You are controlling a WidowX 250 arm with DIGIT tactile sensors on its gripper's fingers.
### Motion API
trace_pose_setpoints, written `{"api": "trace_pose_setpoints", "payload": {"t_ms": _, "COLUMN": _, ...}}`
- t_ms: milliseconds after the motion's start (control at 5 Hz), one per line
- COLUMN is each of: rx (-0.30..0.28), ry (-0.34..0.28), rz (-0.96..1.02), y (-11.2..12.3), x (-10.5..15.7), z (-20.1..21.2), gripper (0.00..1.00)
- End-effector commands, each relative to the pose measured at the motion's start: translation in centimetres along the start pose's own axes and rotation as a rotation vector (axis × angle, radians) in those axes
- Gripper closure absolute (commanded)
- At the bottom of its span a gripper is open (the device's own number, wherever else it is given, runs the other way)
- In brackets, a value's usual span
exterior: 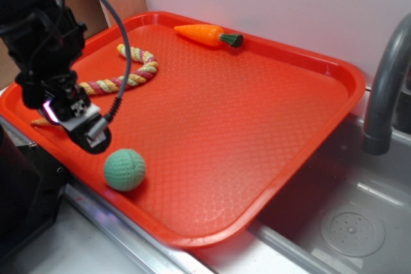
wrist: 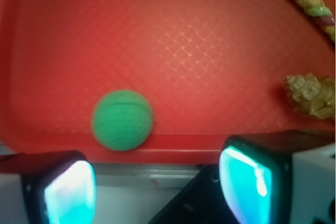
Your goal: Grab the green ball.
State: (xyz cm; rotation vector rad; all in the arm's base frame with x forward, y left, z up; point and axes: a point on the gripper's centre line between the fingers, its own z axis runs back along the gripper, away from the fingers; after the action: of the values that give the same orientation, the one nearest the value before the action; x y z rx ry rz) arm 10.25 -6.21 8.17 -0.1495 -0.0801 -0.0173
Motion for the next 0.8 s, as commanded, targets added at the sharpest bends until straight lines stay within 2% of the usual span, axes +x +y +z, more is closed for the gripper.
{"api": "trace_pose_setpoints", "payload": {"t_ms": 0, "rx": -0.013, "ry": -0.001, "rz": -0.115, "y": -2.4, "x": 1.9, "z": -3.7, "gripper": 0.00}}
{"api": "trace_pose_setpoints", "payload": {"t_ms": 200, "rx": -0.011, "ry": 0.036, "rz": -0.189, "y": -5.0, "x": 3.0, "z": -4.8, "gripper": 0.00}}
{"api": "trace_pose_setpoints", "payload": {"t_ms": 400, "rx": 0.001, "ry": 0.072, "rz": -0.188, "y": -5.4, "x": 3.6, "z": -5.6, "gripper": 0.00}}
{"api": "trace_pose_setpoints", "payload": {"t_ms": 600, "rx": 0.007, "ry": 0.063, "rz": -0.156, "y": -4.9, "x": 3.5, "z": -5.5, "gripper": 1.00}}
